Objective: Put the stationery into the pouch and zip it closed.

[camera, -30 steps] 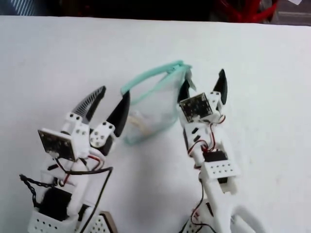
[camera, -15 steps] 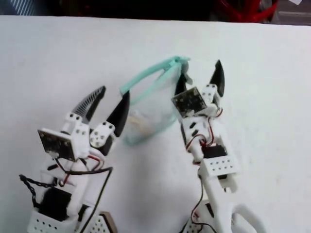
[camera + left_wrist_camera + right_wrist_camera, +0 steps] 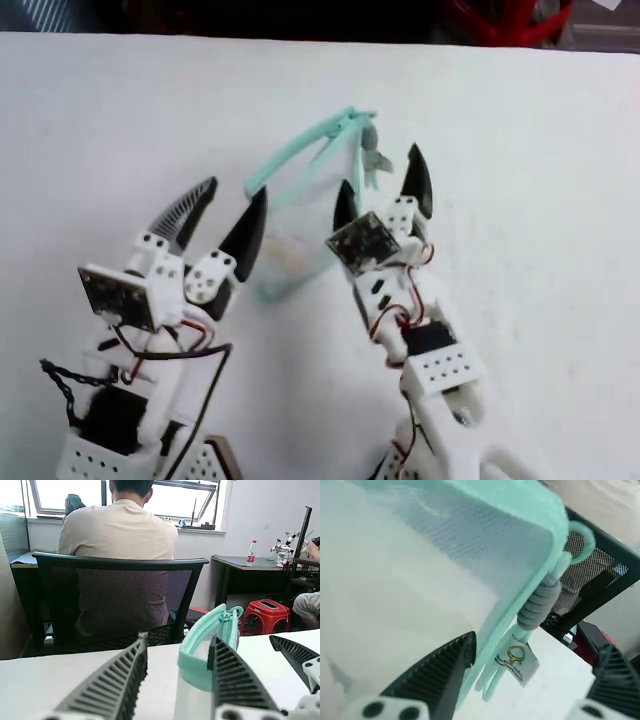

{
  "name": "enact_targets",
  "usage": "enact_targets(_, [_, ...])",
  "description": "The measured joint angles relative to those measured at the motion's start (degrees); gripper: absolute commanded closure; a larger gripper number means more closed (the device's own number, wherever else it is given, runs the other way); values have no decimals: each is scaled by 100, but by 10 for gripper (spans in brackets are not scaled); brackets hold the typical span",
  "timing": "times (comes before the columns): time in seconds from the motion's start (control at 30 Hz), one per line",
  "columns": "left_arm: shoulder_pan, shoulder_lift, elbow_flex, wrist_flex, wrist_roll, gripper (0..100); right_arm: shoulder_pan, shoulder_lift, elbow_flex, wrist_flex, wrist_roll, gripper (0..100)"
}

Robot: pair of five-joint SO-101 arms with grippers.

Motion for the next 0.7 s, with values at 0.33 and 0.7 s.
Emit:
enact_targets(0.33, [0,0,0,0,0,793,-9,1275,-1257,9,-378,629])
enact_targets(0.7, [0,0,0,0,0,793,-9,1670,-844,-1073,-387,775])
